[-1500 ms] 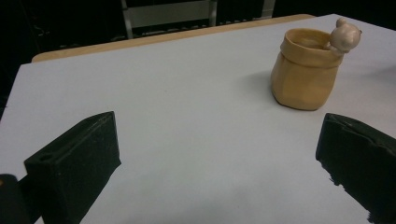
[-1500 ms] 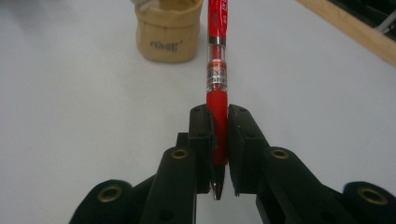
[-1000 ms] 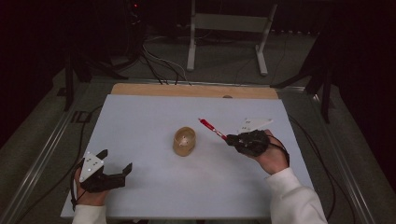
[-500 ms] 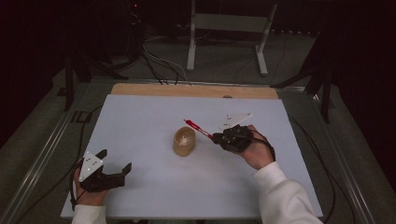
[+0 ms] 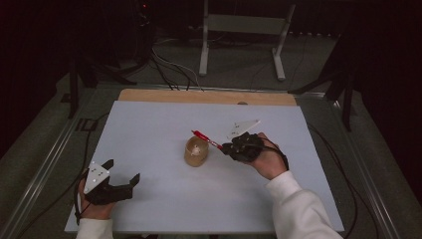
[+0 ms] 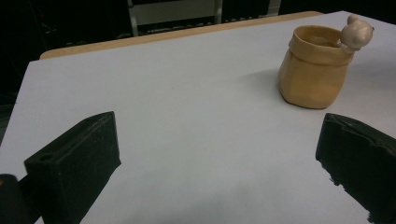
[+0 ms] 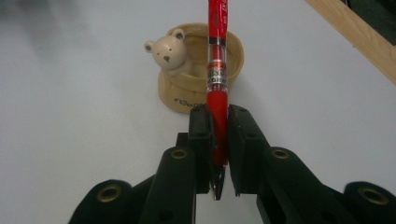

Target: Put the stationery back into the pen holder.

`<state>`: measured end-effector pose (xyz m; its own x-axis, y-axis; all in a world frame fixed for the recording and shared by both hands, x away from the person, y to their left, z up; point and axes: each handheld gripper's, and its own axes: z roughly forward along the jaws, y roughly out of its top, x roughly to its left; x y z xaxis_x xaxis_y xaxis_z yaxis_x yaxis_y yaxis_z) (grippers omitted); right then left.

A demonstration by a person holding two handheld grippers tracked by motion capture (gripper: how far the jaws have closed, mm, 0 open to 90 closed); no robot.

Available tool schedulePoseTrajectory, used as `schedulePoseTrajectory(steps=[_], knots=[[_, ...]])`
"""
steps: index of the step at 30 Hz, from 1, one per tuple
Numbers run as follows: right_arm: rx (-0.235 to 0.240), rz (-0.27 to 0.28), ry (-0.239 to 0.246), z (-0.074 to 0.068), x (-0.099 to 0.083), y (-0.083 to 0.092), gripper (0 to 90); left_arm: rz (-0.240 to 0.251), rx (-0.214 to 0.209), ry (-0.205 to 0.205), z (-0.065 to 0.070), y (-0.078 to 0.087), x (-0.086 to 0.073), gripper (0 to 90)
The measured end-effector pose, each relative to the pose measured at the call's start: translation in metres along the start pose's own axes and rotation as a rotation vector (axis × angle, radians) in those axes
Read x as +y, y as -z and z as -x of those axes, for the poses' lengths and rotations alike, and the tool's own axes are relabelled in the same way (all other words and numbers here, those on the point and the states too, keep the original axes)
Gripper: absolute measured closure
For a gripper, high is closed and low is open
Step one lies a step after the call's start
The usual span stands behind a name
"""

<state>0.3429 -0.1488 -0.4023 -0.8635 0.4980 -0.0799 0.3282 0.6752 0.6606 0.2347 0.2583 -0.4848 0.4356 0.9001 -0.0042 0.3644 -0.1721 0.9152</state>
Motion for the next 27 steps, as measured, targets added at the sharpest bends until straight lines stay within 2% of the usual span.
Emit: schedulePoseTrajectory(steps=[14, 21, 27], knots=[[0.011, -0.055, 0.005, -0.001, -0.001, -0.010, 81.2, -0.003, -0.003, 0.000, 0.000, 0.000, 0.000, 0.2], [0.010, -0.068, -0.001, -0.001, -0.001, -0.012, 80.7, -0.003, -0.004, 0.002, 0.000, 0.000, 0.000, 0.2], [0.005, -0.057, -0.014, 0.001, 0.000, -0.012, 80.7, -0.006, -0.003, -0.001, 0.000, -0.001, 0.000, 0.2]])
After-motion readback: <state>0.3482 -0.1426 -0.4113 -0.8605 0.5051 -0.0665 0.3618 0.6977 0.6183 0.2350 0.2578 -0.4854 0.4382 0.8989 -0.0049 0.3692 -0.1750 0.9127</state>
